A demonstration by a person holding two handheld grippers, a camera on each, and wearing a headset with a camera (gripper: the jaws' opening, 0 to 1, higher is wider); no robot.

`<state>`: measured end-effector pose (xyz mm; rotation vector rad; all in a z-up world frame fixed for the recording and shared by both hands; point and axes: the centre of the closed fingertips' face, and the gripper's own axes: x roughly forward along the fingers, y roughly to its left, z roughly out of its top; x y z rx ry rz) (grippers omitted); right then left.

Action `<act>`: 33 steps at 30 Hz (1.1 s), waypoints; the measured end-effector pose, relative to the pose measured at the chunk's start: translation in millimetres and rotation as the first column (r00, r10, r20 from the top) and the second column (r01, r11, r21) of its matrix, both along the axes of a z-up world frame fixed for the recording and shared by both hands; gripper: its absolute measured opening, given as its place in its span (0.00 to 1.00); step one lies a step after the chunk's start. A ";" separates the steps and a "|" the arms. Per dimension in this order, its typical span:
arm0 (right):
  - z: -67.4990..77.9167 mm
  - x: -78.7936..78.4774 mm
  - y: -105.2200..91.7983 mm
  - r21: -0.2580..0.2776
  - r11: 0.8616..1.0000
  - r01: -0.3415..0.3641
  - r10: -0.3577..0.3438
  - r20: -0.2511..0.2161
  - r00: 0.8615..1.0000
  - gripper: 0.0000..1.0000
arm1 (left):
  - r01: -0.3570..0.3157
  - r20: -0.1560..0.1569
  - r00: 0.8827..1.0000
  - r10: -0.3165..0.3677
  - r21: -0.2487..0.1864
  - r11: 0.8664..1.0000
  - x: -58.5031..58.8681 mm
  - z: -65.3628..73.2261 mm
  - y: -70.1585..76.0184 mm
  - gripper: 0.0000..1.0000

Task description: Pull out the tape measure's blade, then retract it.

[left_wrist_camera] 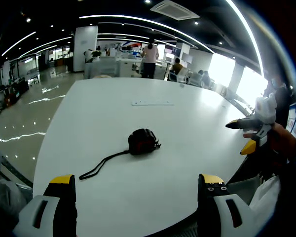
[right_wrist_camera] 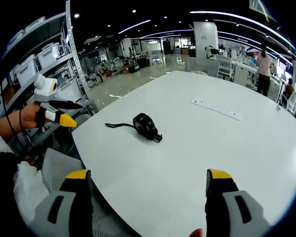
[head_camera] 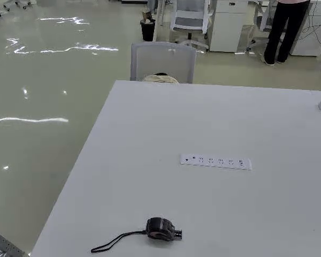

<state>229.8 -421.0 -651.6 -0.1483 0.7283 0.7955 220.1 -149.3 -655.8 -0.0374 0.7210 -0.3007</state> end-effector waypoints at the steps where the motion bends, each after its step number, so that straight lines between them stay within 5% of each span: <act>1: -0.1 0.3 0.4 0.000 1.000 0.000 0.000 -0.001 1.000 0.99 | 0.002 0.000 1.000 -0.002 0.002 1.000 0.7 -0.2 0.0 1.00; 33: -12.4 14.7 11.0 -0.021 0.999 -0.026 0.026 -0.014 1.000 0.98 | 0.049 -0.016 0.999 -0.049 0.015 0.999 23.2 -11.6 -1.5 1.00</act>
